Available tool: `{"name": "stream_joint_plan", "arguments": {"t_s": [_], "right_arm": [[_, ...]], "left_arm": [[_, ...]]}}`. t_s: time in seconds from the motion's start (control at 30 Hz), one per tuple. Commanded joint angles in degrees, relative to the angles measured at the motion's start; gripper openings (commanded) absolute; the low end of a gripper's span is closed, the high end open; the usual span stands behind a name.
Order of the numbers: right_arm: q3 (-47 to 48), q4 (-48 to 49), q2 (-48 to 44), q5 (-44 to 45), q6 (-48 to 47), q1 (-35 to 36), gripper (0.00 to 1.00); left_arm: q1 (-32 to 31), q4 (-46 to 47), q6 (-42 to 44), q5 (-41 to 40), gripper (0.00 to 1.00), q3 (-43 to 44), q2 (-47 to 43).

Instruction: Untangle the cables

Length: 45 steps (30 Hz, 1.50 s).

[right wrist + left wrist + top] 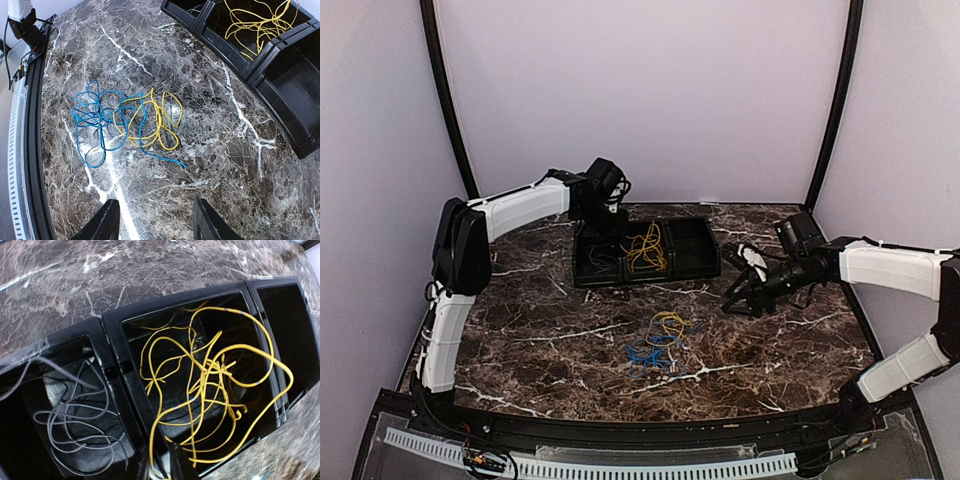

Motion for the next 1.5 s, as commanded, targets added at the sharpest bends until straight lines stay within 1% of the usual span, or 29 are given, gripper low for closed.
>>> {"name": "stream_joint_plan", "arguments": {"t_s": [0.0, 0.07, 0.27, 0.43, 0.53, 0.7, 0.8, 0.9, 0.93, 0.97, 1.0, 1.13, 1.2, 1.3, 1.43, 1.47], "right_arm": [[0.63, 0.84, 0.2, -0.48, -0.48, -0.25, 0.51], [0.63, 0.87, 0.22, -0.48, -0.44, -0.22, 0.51], [0.7, 0.91, 0.61, -0.48, -0.53, -0.26, 0.51], [0.72, 0.73, 0.6, -0.48, -0.53, -0.21, 0.51], [0.47, 0.89, 0.52, -0.52, -0.75, -0.22, 0.51], [1.18, 0.57, 2.03, -0.56, -0.89, -0.06, 0.51], [2.32, -0.04, 3.61, -0.49, -1.09, 0.74, 0.5], [4.15, -0.47, 5.8, 0.97, -1.2, 2.25, 0.5], [5.02, -0.62, 6.87, 1.16, -1.09, 2.76, 0.5], [6.4, -0.9, 7.96, 0.96, -1.11, 3.23, 0.5], [7.47, -1.12, 9.27, 0.92, -1.08, 3.75, 0.49], [12.66, -1.71, 15.23, 1.38, -1.34, 5.83, 0.49], [15.1, -2.02, 18.37, 1.28, -1.83, 6.93, 0.48], [19.24, -3.83, 23.06, -0.74, -2.95, 7.74, 0.48], [23.99, -6.68, 28.56, -3.03, -4.76, 8.66, 0.49], [25.07, -7.02, 29.42, -3.04, -5.02, 8.92, 0.49]], "left_arm": [[0.47, -0.21, -0.12, 0.84, 0.05, 2.11, -0.59], [0.39, 0.54, -0.07, 2.26, 0.0, 2.33, -0.63], [-1.8, 6.26, 0.74, 3.51, 0.0, 2.73, -0.75], [-2.47, 9.17, -0.99, 3.6, 0.0, 1.79, 1.02], [-2.71, 11.03, -1.98, 5.62, 0.0, 0.91, 2.19], [-3.46, 11.69, -2.69, 8.08, 0.0, 0.96, 3.92], [-3.49, 9.7, -2.4, 7.81, 0.0, 2.68, 3.91], [-3.57, 6.67, -1.32, 5.91, 0.08, 4.87, 2.62], [-3.55, 6.23, -1.19, 5.43, 0.14, 5.06, 1.42], [-3.57, 5.31, -0.88, 4.39, 0.17, 5.08, 0.73], [-3.57, 4.81, -0.76, 3.79, 0.24, 5.12, -0.59], [-3.84, 1.22, 0.36, -0.75, 0.39, 4.19, -5.29], [-4.02, 0.02, 0.87, -1.65, 0.44, 2.39, -8.11], [-4.1, -1.08, 1.2, -5.02, 0.45, -2.18, -13.07], [-4.3, 1.17, 1.13, -6.99, 0.45, -11.47, -20.72], [-4.42, 3.47, 1.17, -6.8, 0.45, -15.81, -22.29]]}}
